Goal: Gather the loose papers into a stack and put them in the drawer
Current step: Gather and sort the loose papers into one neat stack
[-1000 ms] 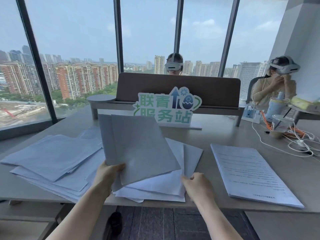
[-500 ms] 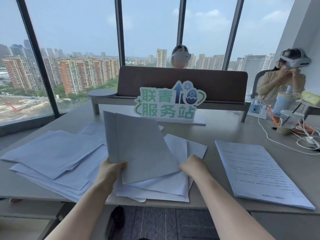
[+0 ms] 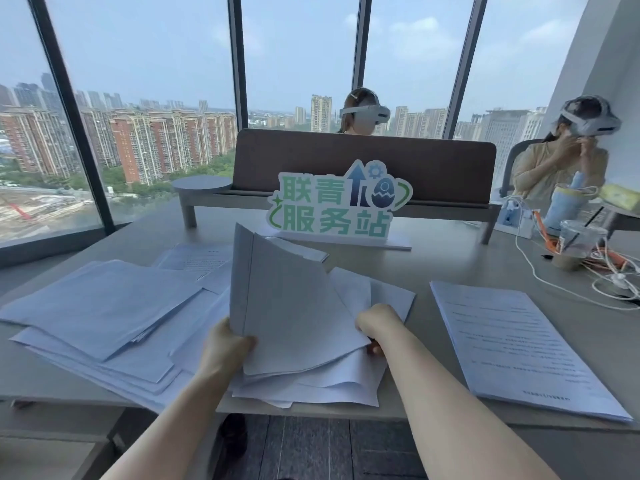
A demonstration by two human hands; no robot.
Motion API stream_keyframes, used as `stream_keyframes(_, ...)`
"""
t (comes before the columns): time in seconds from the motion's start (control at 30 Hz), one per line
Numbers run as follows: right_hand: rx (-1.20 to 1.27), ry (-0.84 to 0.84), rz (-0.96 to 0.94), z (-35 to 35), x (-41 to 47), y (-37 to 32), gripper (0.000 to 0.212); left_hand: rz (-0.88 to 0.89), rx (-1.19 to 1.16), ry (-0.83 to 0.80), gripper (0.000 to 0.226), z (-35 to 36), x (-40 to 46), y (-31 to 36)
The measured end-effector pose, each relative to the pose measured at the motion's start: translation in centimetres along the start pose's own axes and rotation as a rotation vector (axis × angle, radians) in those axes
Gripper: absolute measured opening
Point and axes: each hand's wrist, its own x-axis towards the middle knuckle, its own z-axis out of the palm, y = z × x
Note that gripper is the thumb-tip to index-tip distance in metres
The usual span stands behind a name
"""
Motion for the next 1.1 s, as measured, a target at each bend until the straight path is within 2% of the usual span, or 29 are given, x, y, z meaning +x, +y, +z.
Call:
stream_keyframes(0.07, 0.045, -0.036, 0.024, 0.1, -0.2, 0.0, 0.008, 0.003, 0.004, -0.002, 0.028, 0.0, -0.1, -0.1)
stream_keyframes(0.13, 0.126, -0.051, 0.021, 0.4, -0.2, 0.2, 0.015, 0.002, -0.004, -0.004, 0.027, -0.1, -0.2, -0.1)
stream_keyframes(0.3, 0.326, -0.071, 0.013, 0.4, -0.2, 0.0, 0.050, 0.003, -0.009, -0.024, 0.031, -0.2, -0.4, 0.2)
stream_keyframes(0.37, 0.394, -0.072, 0.003, 0.7, -0.3, 0.0, 0.058, 0.002, -0.019, -0.023, 0.033, -0.2, -0.6, 0.3)
stream_keyframes(0.47, 0.385, -0.008, -0.041, 1.3, -0.5, 0.2, 0.048, -0.004, -0.027, -0.033, 0.033, -0.4, -0.5, 0.1)
stream_keyframes(0.67, 0.269, 0.058, -0.135, 1.4, -0.5, 0.8, 0.010, 0.038, 0.047, -0.048, 0.036, -0.5, -0.2, 0.1)
stream_keyframes(0.77, 0.213, 0.097, -0.167, 1.3, -0.4, 1.1, 0.017, 0.106, 0.206, -0.038, 0.027, -0.6, -0.3, 0.7)
stream_keyframes(0.87, 0.134, 0.116, -0.173, 0.9, -0.7, 1.2, 0.014, 0.135, 0.335, -0.051, 0.020, -0.5, -0.3, 1.1)
stream_keyframes(1.03, 0.187, 0.117, -0.089, 0.6, -0.1, 0.6, 0.003, 0.134, 0.393, -0.047, 0.026, -0.4, 0.0, 1.2)
stream_keyframes(1.1, 0.189, 0.079, -0.029, 0.2, -0.2, 0.1, 0.008, 0.124, 0.389, -0.044, 0.028, -0.3, 0.1, 1.3)
